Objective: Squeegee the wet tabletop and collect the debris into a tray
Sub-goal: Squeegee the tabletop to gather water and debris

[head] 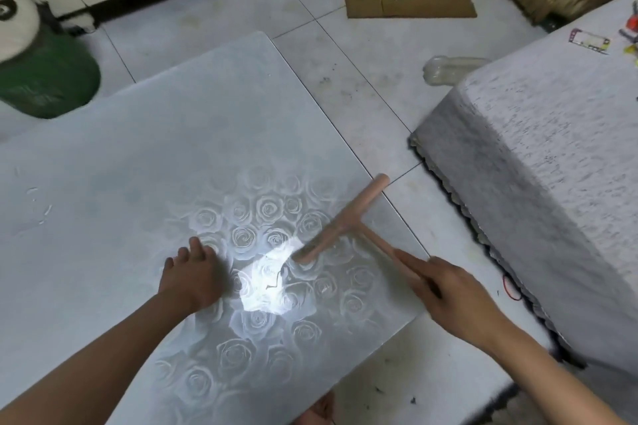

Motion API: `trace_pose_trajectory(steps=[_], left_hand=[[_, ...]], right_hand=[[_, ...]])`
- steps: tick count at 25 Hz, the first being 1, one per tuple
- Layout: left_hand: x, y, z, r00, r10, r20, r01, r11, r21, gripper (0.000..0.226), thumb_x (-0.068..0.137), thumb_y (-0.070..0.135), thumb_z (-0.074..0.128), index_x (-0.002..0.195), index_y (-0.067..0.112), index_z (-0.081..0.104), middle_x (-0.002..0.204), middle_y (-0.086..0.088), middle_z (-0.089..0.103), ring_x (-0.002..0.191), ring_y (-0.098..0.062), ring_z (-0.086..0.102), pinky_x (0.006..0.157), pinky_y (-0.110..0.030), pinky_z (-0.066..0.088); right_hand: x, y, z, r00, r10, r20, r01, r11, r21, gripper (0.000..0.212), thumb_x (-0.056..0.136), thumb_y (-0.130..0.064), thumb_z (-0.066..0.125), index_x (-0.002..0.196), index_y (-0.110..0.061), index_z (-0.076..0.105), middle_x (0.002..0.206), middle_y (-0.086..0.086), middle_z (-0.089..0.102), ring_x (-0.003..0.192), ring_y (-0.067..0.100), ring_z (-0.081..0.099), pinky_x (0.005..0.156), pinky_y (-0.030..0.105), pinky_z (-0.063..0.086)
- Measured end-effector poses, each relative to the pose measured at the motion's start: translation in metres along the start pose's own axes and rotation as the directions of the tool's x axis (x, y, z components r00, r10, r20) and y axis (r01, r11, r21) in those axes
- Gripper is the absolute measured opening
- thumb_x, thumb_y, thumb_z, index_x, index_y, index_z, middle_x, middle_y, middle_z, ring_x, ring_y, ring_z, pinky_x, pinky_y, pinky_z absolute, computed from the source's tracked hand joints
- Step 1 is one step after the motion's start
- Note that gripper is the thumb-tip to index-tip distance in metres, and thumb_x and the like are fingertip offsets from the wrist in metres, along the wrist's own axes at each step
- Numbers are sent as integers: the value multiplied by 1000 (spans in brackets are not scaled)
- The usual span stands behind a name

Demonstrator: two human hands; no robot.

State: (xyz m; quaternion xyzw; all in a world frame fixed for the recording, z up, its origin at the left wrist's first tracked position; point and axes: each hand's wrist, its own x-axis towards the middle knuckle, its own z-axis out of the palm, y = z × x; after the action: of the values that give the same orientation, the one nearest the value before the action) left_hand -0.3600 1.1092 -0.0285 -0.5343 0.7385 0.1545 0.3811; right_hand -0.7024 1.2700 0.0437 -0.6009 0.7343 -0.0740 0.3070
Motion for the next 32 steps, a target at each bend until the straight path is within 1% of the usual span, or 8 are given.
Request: trace_pose_trajectory(steps=[5, 9, 11, 15, 21, 24, 28, 32], left_hand=[[6, -7, -3, 996, 63, -61, -52, 986, 159, 58, 95, 36, 33, 141, 2, 30, 148, -26, 25, 122, -30, 49, 106, -34, 31], [18, -27, -21, 965, 177, -193, -169, 984, 62, 28, 91, 40, 36, 93, 25, 61, 115, -3, 63, 99, -20, 63, 81, -24, 45], [30, -43, -30, 967, 163, -198, -165, 986, 5, 32, 91, 43, 38, 98, 27, 65, 107, 2, 67, 96, -17, 64, 71, -23, 42], [44, -73, -31, 957, 139, -253, -181, 972, -149, 36, 94, 41, 34, 125, 31, 50, 102, 1, 68, 90, -22, 65, 70, -27, 47], [41, -118, -22, 814, 20, -580, -230, 929, -291, 49, 81, 34, 33, 107, 7, 64, 105, -12, 67, 89, -35, 66, 70, -40, 55], [53, -137, -22, 860, -64, -506, -71, 968, -242, 64, 85, 42, 38, 130, -1, 51, 138, -23, 46, 124, -37, 51, 95, -52, 45], [73, -149, -15, 971, -110, -214, 74, 983, -171, 91, 90, 66, 34, 150, 4, 4, 159, -14, -5, 148, -27, -2, 118, -47, 5], [67, -147, -17, 949, -110, -294, 25, 960, -280, 101, 78, 62, 62, 144, -7, 29, 154, -28, 18, 143, -39, 22, 114, -56, 21]], right_hand=[[-50, 42, -25, 982, 111, 154, -94, 989, -111, 68, 91, -26, 57, 129, -72, 24, 78, -13, 47, 66, 4, 55, 87, 38, 44], [51, -10, -8, 977, -5, 212, 22, 997, -78, 61, 94, -22, 49, 138, -57, 25, 86, -9, 53, 82, 12, 56, 77, 31, 44], [112, -45, 6, 977, -78, 197, 92, 994, -63, 63, 92, -19, 47, 138, -57, 26, 91, -1, 57, 89, 21, 58, 80, 36, 47], [192, -123, 24, 956, -177, 233, 209, 971, -120, 54, 94, -27, 43, 138, -55, 31, 93, 1, 57, 96, 26, 58, 79, 36, 48], [184, -57, -81, 943, -100, 318, 150, 979, -138, 56, 92, -16, 58, 128, -57, 47, 84, -29, 61, 77, -8, 57, 70, 11, 43], [218, -72, -74, 929, -40, 367, 145, 953, -264, 54, 93, -11, 55, 133, -46, 47, 82, -15, 54, 74, -2, 53, 71, 15, 42], [299, -184, 7, 849, -314, 424, 433, 874, -219, 57, 94, -15, 44, 136, -52, 37, 91, -15, 52, 98, 17, 55, 73, 26, 38], [341, -248, 26, 786, -410, 463, 565, 781, -267, 53, 92, -29, 37, 132, -65, 31, 89, -11, 50, 96, 20, 56, 71, 32, 40]])
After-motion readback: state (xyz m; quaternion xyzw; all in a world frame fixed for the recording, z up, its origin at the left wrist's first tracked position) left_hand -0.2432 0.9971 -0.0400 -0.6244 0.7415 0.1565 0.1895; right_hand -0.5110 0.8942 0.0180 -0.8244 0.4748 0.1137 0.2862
